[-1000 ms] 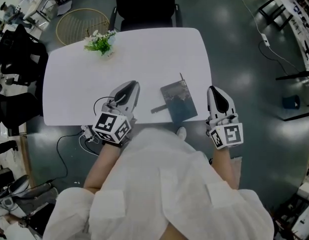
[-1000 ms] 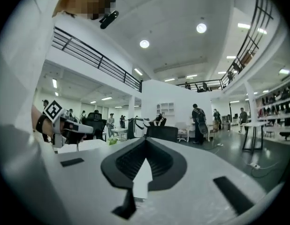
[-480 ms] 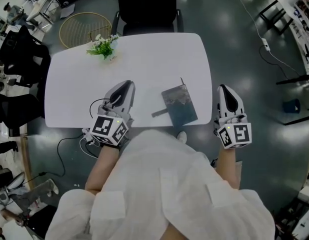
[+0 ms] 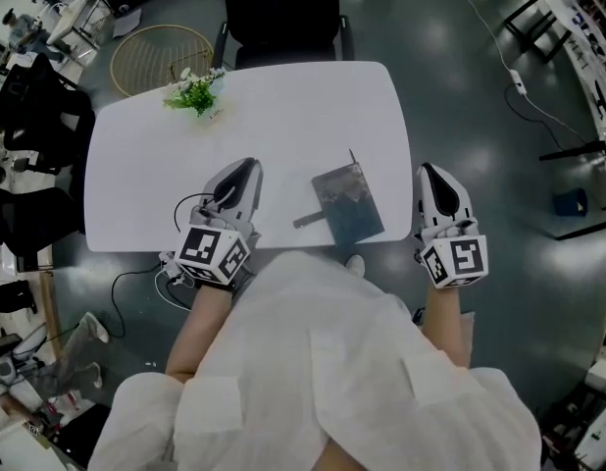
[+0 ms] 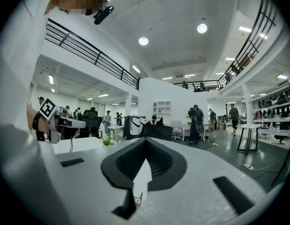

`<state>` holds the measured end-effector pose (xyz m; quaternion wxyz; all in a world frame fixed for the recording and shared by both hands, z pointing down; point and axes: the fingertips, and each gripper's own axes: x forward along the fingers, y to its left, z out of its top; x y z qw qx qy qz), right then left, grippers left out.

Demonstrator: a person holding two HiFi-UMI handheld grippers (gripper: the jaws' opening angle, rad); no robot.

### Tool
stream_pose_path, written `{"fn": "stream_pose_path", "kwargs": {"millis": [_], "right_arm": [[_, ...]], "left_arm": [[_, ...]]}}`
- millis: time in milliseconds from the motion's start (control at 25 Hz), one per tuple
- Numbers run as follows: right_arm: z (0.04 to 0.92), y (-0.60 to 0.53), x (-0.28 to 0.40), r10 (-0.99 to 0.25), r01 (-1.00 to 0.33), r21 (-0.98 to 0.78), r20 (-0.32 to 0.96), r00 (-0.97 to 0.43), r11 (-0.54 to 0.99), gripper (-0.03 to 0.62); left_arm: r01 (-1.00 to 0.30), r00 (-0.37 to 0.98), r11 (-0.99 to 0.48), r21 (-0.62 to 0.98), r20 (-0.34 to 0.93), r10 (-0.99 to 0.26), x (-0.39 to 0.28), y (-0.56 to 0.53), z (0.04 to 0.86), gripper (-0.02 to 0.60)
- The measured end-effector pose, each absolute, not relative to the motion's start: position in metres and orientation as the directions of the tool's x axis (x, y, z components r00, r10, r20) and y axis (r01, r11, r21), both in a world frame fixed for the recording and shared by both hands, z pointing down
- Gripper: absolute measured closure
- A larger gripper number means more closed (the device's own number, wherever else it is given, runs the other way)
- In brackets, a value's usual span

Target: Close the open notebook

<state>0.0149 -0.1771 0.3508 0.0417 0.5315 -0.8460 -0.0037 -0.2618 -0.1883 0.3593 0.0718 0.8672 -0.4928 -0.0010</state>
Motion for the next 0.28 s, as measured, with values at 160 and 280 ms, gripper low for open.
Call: {"fn": "stream_pose_path", "kwargs": {"millis": [160,280], "right_arm": [[0.3555,-0.1769,0.0187,-0.9,-0.9,0.047,0.07,-0.429,0.433,0.592],[0.3564,-0.1781,0.0172,-0.895,-0.895,0.053,0.079,-0.439,0.443,0.592]], "left_arm": [[-0.852,0.519,-0.509,0.125,0.068,-0.852,-0.2571,-0.1887,0.3599,0.555],[-0.852,0.519,-0.509,0.126,0.07,-0.852,-0.2557,-0.1895,0.3607,0.555]]}}
